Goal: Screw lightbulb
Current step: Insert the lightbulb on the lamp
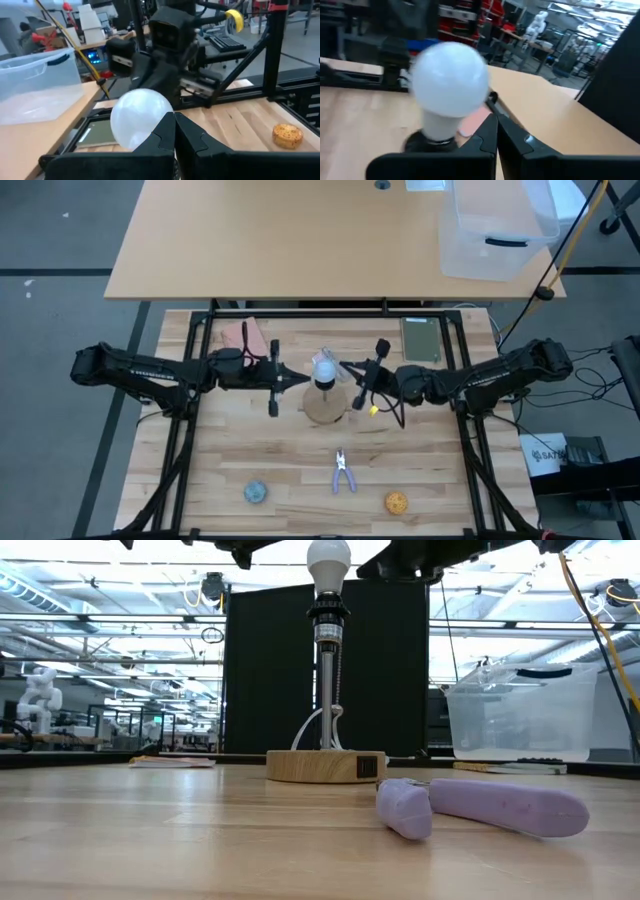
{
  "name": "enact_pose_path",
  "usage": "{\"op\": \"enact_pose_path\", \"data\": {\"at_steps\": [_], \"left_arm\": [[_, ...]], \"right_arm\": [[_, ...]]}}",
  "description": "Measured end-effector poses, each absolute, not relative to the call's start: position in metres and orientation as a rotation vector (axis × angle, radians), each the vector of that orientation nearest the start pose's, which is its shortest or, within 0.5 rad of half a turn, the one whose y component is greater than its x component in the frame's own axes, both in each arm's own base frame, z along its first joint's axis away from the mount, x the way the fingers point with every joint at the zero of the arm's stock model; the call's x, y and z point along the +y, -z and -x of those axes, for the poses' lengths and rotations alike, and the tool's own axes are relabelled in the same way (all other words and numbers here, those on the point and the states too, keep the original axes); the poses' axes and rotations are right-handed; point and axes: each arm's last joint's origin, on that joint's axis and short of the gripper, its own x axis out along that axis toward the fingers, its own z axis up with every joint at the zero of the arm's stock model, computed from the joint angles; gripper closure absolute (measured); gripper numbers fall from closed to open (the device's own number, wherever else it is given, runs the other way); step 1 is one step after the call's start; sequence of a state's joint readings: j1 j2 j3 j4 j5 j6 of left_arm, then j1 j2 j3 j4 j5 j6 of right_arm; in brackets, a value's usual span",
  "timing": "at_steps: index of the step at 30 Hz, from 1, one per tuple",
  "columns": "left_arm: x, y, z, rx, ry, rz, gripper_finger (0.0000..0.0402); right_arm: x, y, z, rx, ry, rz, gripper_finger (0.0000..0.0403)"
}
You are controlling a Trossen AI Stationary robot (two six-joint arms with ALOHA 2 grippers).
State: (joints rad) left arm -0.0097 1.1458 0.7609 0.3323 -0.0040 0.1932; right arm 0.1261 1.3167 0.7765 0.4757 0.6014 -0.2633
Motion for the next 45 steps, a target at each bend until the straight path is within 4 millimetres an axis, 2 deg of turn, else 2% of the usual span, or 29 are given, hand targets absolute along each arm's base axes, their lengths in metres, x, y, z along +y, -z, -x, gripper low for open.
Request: {"op": "enact_pose_path", "data": {"at_steps": [6, 12, 16, 31, 36, 38, 42, 45], "left_arm": [[-0.002, -0.291, -0.268, 0.093, 0.014, -0.173, 0.0402], [-0.001, -0.282, -0.278, 0.097, 0.008, -0.166, 0.0402], [0.004, -0.283, -0.278, 0.093, -0.01, -0.157, 0.0402], [0.02, -0.28, -0.277, 0.125, -0.06, -0.122, 0.0402], [0.031, -0.279, -0.276, 0.143, -0.167, -0.1, 0.0402], [0.035, -0.273, -0.275, 0.198, -0.236, -0.095, 0.0402], [0.04, -0.273, -0.274, 0.201, -0.253, -0.086, 0.0402], [0.04, -0.273, -0.273, 0.21, -0.254, -0.085, 0.0402]], "right_arm": [[0.009, -0.282, -0.288, 0.085, 0.431, 0.282, 0.0403], [0.007, -0.283, -0.288, 0.071, 0.403, 0.278, 0.0403], [0.009, -0.283, -0.289, 0.067, 0.35, 0.279, 0.0403], [0.018, -0.28, -0.288, 0.098, 0.323, 0.293, 0.0403], [0.025, -0.279, -0.288, 0.103, 0.245, 0.298, 0.0403], [0.029, -0.271, -0.289, 0.152, 0.215, 0.311, 0.0403], [0.033, -0.275, -0.287, 0.138, 0.208, 0.315, 0.0403], [0.036, -0.27, -0.287, 0.166, 0.194, 0.314, 0.0403]]}}
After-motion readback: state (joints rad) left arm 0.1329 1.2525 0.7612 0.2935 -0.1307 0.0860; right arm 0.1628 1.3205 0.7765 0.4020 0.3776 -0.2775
